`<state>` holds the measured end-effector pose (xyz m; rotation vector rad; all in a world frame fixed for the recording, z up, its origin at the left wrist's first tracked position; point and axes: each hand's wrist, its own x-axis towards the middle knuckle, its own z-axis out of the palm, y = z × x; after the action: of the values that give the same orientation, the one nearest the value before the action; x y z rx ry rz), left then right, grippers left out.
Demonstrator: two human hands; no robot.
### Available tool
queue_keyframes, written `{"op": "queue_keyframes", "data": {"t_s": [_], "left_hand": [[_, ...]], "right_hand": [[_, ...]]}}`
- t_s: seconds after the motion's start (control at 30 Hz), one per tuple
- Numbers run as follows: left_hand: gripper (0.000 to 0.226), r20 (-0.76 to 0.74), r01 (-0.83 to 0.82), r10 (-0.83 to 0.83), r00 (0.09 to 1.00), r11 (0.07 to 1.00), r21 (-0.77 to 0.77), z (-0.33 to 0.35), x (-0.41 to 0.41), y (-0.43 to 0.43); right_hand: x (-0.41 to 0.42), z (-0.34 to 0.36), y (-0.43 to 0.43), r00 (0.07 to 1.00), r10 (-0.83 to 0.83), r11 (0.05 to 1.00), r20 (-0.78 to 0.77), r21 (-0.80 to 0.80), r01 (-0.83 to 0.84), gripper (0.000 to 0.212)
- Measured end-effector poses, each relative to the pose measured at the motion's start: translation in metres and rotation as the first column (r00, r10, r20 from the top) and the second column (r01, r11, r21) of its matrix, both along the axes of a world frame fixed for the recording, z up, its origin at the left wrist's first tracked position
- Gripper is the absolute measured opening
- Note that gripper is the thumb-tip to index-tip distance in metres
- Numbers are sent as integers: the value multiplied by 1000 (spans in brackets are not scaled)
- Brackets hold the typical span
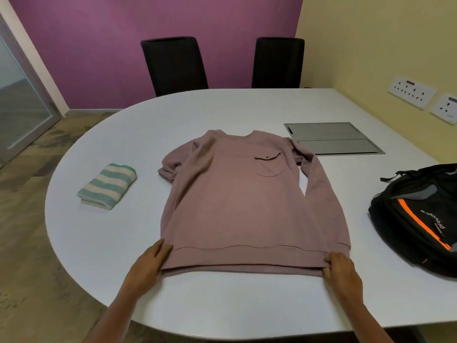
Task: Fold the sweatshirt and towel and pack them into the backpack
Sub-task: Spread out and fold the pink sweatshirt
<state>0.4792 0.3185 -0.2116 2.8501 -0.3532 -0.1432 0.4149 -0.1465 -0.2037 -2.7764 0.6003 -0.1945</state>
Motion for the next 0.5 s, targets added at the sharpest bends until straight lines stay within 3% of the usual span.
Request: {"op": "queue_keyframes", "data": {"t_s": [0.03, 0.1, 0.2, 0.3, 0.4, 0.5], "left_hand": [[58, 4, 38, -38, 999, 999, 27, -3, 1, 2], [41, 157, 133, -146, 977, 987, 89, -3, 1, 2], [68, 240, 174, -182, 953, 983, 54, 8, 1, -10], [86, 118, 33, -25, 993, 997, -68, 23, 8, -27], [98, 5, -37, 37, 999, 999, -6, 21, 19, -40], [102, -85, -74, 77, 993, 997, 29, 18, 25, -55]], "right_hand": [[4, 2, 3, 1000, 23, 1000, 3, -13, -23, 16], [10, 8, 12, 995, 89, 995, 51, -52, -87, 21], [17, 18, 34, 963, 217, 974, 156, -103, -203, 33], [35, 24, 67, 947, 281, 959, 153, -66, -274, 45], [56, 27, 97, 970, 229, 973, -83, 37, -226, 48], [71, 19, 106, 919, 176, 978, -353, 167, -124, 56]]}}
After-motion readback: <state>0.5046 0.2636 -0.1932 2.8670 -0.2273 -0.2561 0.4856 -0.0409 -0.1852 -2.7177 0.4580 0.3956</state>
